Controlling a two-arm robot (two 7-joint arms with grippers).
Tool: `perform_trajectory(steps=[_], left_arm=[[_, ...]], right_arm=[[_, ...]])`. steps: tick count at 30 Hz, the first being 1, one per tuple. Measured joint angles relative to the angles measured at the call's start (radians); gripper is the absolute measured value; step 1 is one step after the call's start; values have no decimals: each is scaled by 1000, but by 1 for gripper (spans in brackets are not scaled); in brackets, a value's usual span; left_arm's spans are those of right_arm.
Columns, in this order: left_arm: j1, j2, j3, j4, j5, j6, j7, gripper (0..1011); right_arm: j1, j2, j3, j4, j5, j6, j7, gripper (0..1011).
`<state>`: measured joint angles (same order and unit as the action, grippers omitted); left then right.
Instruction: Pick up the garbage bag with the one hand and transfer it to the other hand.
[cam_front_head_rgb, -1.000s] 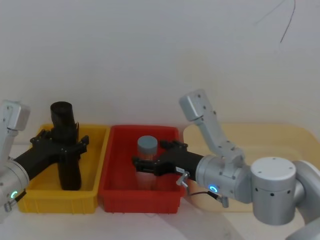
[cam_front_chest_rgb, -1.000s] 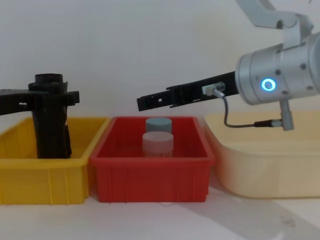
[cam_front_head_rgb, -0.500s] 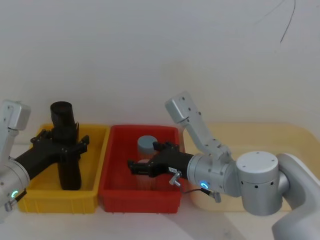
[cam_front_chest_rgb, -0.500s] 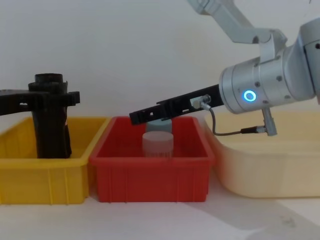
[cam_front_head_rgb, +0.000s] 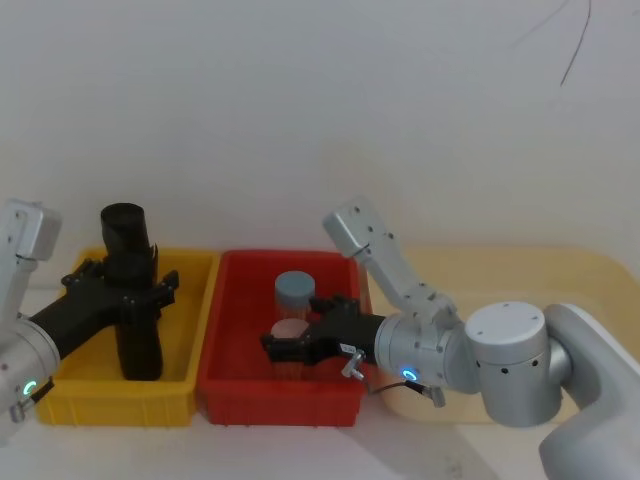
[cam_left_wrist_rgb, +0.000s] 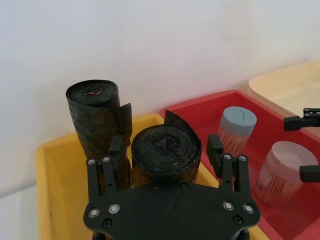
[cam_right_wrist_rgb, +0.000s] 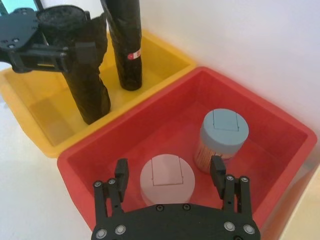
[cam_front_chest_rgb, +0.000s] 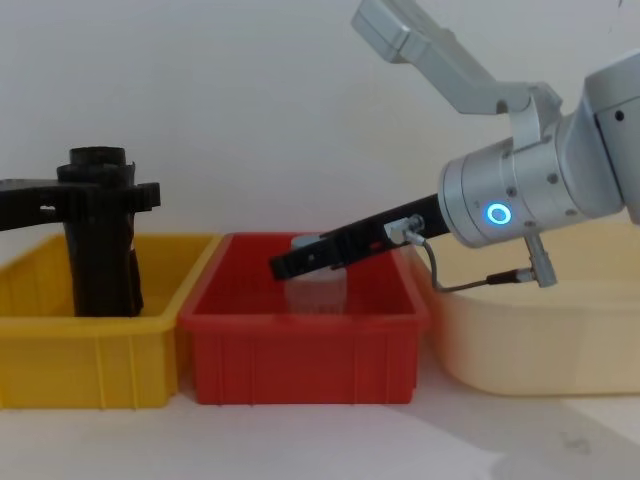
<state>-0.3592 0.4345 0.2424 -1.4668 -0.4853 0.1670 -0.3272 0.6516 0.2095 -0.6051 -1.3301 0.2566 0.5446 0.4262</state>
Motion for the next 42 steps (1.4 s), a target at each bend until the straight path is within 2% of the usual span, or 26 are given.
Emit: perform_trajectory(steps=[18,19,23,25,26,30,33,35,42], left_arm=[[0,0,0,0,0,0,0,1001],[0,0,0,0,0,0,0,997],[0,0,0,0,0,0,0,945],[0,0,0,0,0,0,0,871],[0,0,0,0,0,0,0,871],[0,0,0,0,0,0,0,739],[0,0,0,0,0,0,0,657],[0,0,0,0,0,0,0,580],[0,0,0,0,0,0,0,531]], right_arm=[[12,-6,-1,35,1,27,31,1002],[12,-7,0,36,2,28,32,978],[12,-8,1,39,5,31,35,915],[12,-8,2,40,6,32,37,870],[12,-8,2,40,6,32,37,855],[12,-9,3,42,8,34,39,710],[13,-9,3,42,9,35,40,655],[13,-10,3,43,10,36,41,650],[13,-10,4,44,11,37,42,650]])
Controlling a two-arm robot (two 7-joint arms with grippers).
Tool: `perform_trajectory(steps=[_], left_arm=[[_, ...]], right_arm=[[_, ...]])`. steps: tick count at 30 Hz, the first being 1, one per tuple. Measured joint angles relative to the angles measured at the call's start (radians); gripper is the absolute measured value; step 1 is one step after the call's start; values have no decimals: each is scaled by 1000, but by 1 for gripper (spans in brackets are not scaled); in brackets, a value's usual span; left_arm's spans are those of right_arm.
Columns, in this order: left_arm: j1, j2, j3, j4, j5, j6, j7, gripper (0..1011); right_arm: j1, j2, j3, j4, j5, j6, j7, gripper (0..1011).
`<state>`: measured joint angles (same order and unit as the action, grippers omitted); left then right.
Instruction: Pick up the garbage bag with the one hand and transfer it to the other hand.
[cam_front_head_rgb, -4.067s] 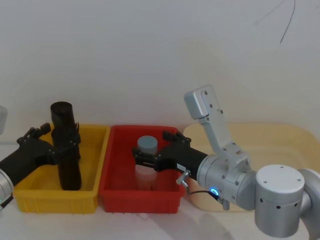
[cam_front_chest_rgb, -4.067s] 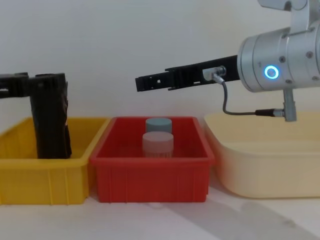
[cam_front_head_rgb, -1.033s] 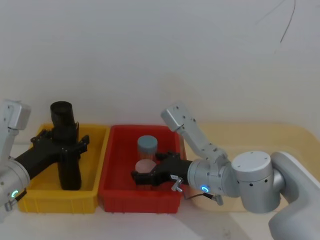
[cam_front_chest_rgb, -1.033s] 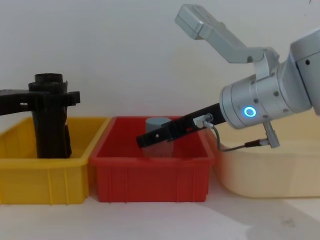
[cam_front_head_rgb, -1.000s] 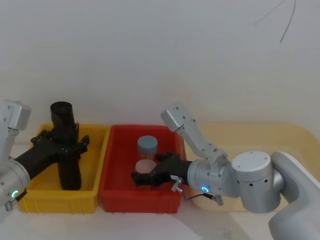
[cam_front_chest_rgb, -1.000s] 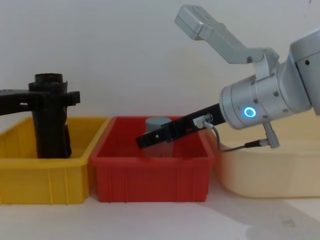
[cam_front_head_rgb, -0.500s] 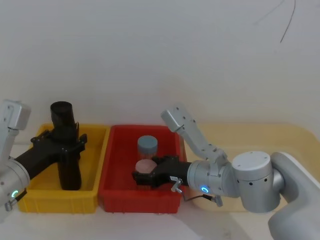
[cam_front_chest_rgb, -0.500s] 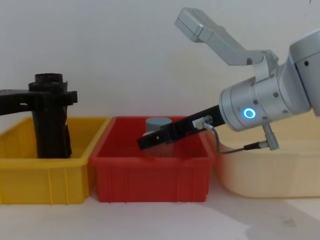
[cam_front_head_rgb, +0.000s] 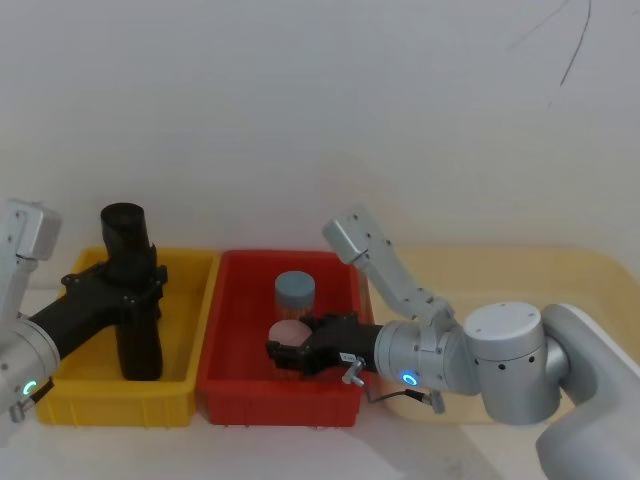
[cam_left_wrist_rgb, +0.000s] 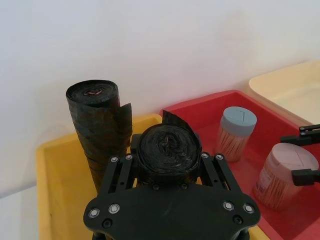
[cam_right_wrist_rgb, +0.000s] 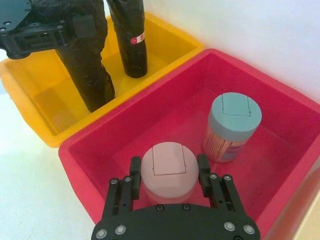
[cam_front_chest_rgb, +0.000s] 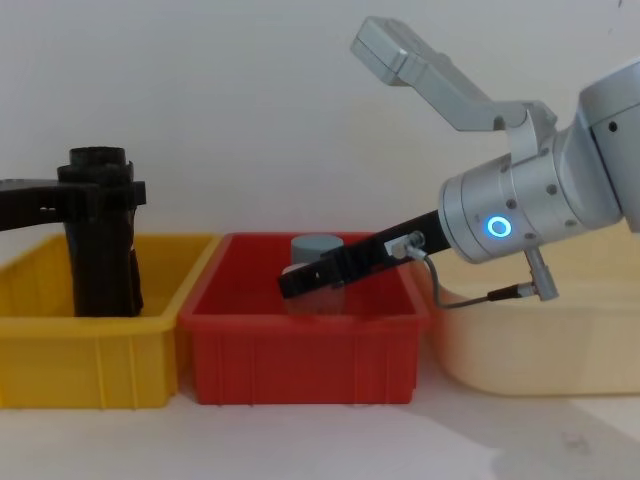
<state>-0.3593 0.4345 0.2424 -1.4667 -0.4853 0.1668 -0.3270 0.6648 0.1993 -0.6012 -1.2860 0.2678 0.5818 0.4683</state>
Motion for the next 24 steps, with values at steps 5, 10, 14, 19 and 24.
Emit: perform_trajectory(steps=[5,10,14,19,24], left_arm=[[0,0,0,0,0,0,0,531],[0,0,-1,-1,2,0,1,531],[-2,0,-2,-4,9,-6,2,531],[-15,2,-6,-12,21,-19,4,531],[-42,2,-9,-19,38,-39,4,531]], right_arm=[[0,0,0,0,0,0,1,650],[0,0,0,1,1,1,1,650],[3,2,-1,-6,1,-4,2,650],[8,7,1,-22,1,-15,0,650],[18,15,12,-54,-2,-37,-12,650]])
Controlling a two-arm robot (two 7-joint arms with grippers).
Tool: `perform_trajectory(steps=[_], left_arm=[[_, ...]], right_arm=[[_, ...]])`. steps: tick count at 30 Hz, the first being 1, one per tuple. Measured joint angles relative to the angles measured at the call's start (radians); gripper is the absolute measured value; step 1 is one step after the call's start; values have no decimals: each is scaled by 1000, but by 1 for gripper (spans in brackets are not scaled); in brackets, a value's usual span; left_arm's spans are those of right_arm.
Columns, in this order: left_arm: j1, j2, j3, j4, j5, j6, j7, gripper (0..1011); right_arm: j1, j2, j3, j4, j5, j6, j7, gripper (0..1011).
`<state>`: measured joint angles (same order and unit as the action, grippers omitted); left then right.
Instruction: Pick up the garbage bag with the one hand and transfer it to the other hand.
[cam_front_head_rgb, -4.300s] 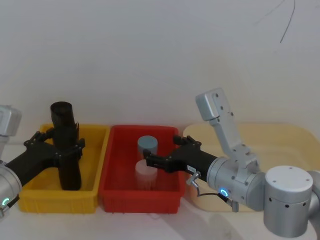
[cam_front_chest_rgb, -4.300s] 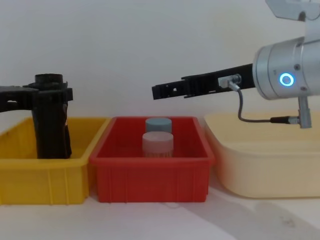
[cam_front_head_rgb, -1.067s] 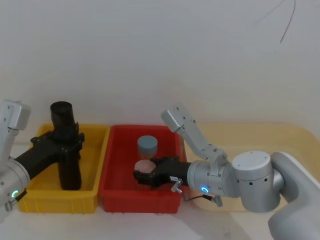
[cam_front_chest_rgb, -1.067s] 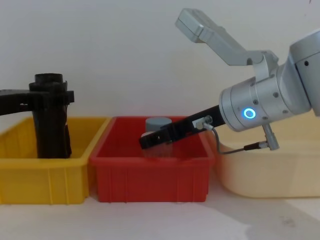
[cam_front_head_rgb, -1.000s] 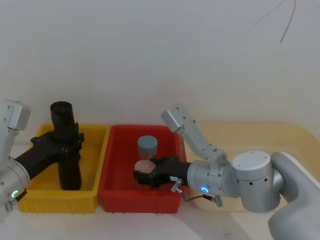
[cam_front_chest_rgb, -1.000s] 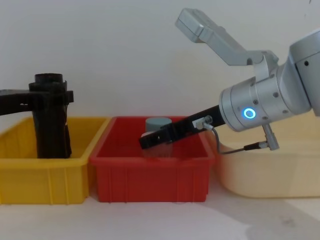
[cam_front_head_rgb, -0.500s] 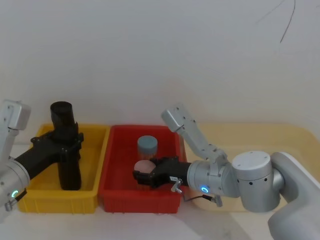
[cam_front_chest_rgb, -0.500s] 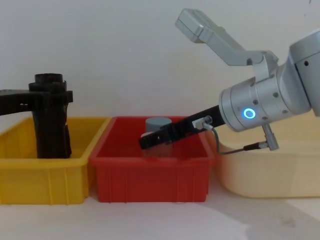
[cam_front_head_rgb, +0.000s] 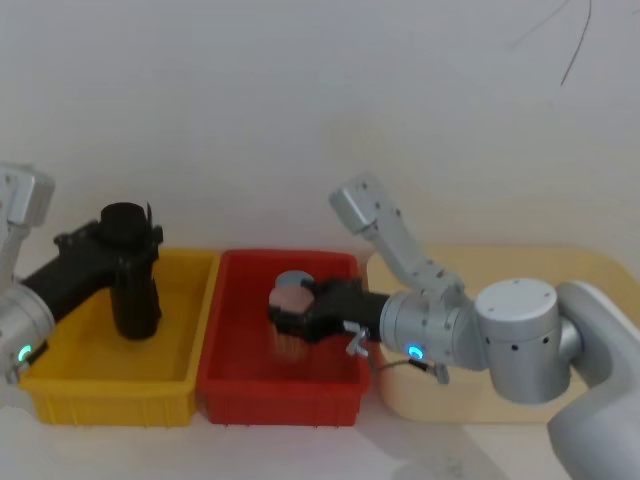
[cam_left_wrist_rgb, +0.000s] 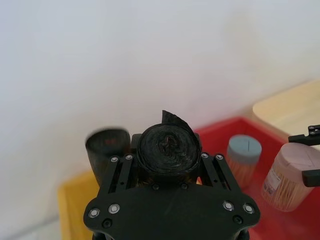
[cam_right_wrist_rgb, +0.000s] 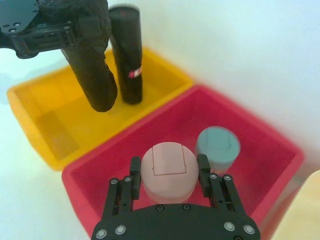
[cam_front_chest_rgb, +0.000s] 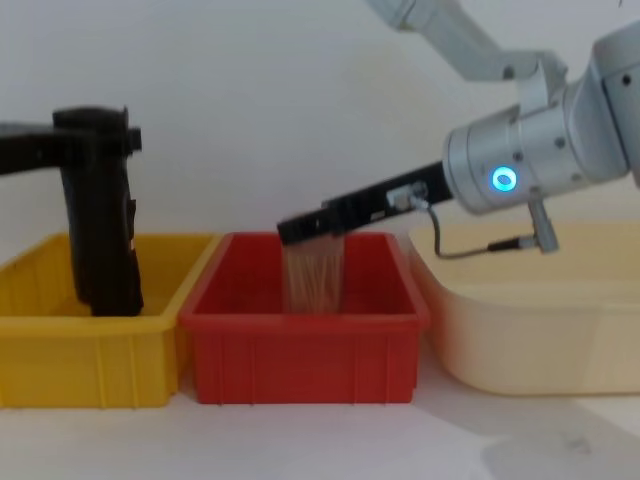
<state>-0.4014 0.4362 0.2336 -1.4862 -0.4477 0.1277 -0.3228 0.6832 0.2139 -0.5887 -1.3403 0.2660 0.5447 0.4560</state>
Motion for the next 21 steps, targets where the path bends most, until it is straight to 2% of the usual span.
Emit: perform_trajectory(steps=[10,14,21], left_arm=[[-82,-17,6,1,23,-39,-23,531],[-138,-36,20,17,29,-62,-45,529],[-236,-82,56,63,29,-98,-93,531]], right_arm=[[16,17,32,-68,-17,-31,-36,650],[18,29,49,-103,-27,-38,-59,650],[7,63,101,-189,-51,-39,-113,650]])
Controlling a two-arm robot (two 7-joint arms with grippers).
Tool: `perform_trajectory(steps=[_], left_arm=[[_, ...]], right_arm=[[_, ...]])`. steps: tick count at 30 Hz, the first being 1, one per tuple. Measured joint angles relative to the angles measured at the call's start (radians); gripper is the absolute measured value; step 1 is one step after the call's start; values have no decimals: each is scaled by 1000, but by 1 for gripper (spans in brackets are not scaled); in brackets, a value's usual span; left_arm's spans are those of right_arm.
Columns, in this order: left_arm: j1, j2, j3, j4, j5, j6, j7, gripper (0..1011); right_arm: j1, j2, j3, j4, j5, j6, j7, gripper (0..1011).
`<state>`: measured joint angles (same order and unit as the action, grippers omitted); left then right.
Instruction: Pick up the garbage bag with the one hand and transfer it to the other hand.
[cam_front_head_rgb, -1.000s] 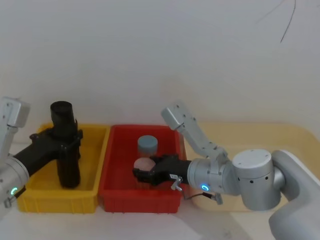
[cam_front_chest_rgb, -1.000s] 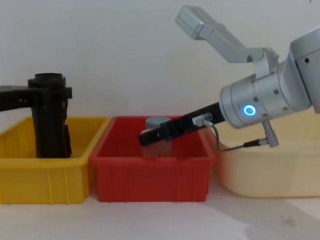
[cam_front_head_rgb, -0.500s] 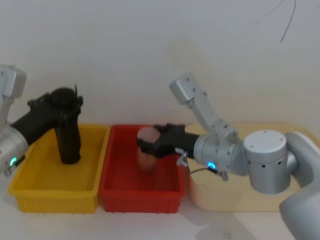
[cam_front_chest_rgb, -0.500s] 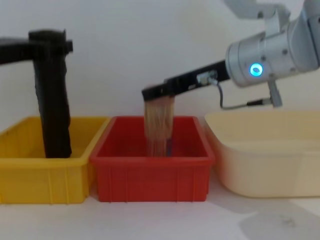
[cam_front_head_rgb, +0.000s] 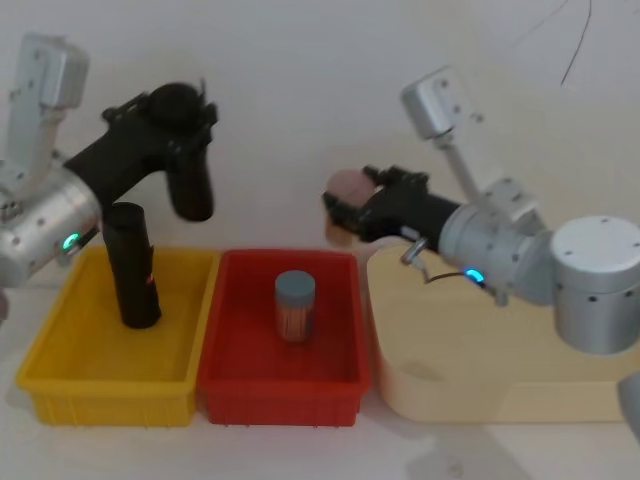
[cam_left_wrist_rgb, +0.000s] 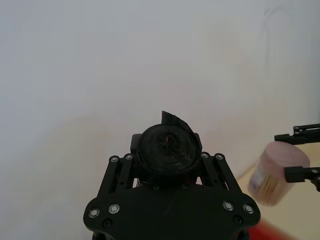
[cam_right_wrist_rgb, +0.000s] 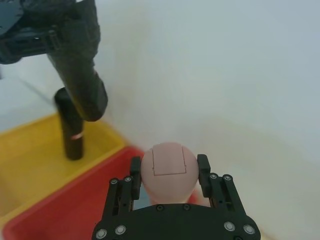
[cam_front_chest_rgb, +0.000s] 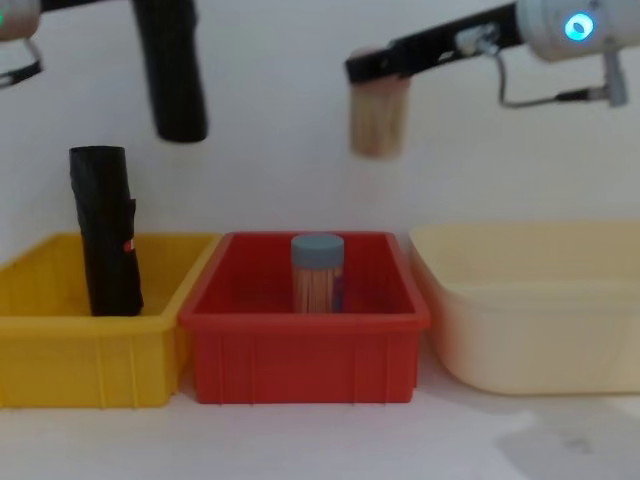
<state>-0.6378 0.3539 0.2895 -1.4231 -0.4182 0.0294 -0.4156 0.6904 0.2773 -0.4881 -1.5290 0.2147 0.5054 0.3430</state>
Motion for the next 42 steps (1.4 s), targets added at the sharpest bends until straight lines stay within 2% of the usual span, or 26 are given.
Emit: perform_trajectory(steps=[6,7,12,13,22,23,28,29,32,33,35,36,37,39,40,42], left_arm=[[-77,-47,35,55,-10,-29,-48,529],[-77,-47,35,55,-10,-29,-48,529],[-141,-94,68,118,-23,-54,-93,531],[-153,-104,74,131,-25,-58,-100,531],[-263,-204,130,288,-56,-104,-190,529],[-285,-226,139,327,-62,-112,-207,529],[-345,-288,163,447,-85,-137,-268,529],[-369,-313,169,501,-92,-145,-289,529],[-405,-349,175,584,-107,-164,-328,529],[-443,-380,184,668,-122,-181,-356,529],[-468,-402,192,725,-141,-198,-383,531],[-500,-428,202,797,-157,-214,-406,531],[-516,-441,207,833,-166,-223,-421,529],[-539,-460,214,883,-179,-235,-441,531],[-559,-477,220,930,-193,-248,-460,531],[-587,-500,229,992,-209,-263,-484,529]], right_arm=[[-25,31,49,-70,-18,14,-48,650],[-29,35,55,-78,-20,16,-54,650],[-66,65,108,-141,-32,36,-96,650],[-66,65,108,-141,-32,36,-96,650],[-153,126,218,-216,-35,81,-145,650],[-159,130,225,-219,-34,86,-146,650],[-193,155,264,-224,-21,109,-144,650],[-197,158,271,-224,-18,111,-141,650],[-210,166,286,-218,-7,115,-128,650],[-213,168,290,-215,-4,115,-125,650],[-220,172,298,-210,2,117,-118,668],[-222,173,301,-209,4,117,-115,697],[-224,175,304,-208,6,118,-113,714],[-229,178,310,-204,10,119,-107,794],[-231,179,312,-203,11,119,-106,848],[-235,181,317,-200,15,121,-101,886]])
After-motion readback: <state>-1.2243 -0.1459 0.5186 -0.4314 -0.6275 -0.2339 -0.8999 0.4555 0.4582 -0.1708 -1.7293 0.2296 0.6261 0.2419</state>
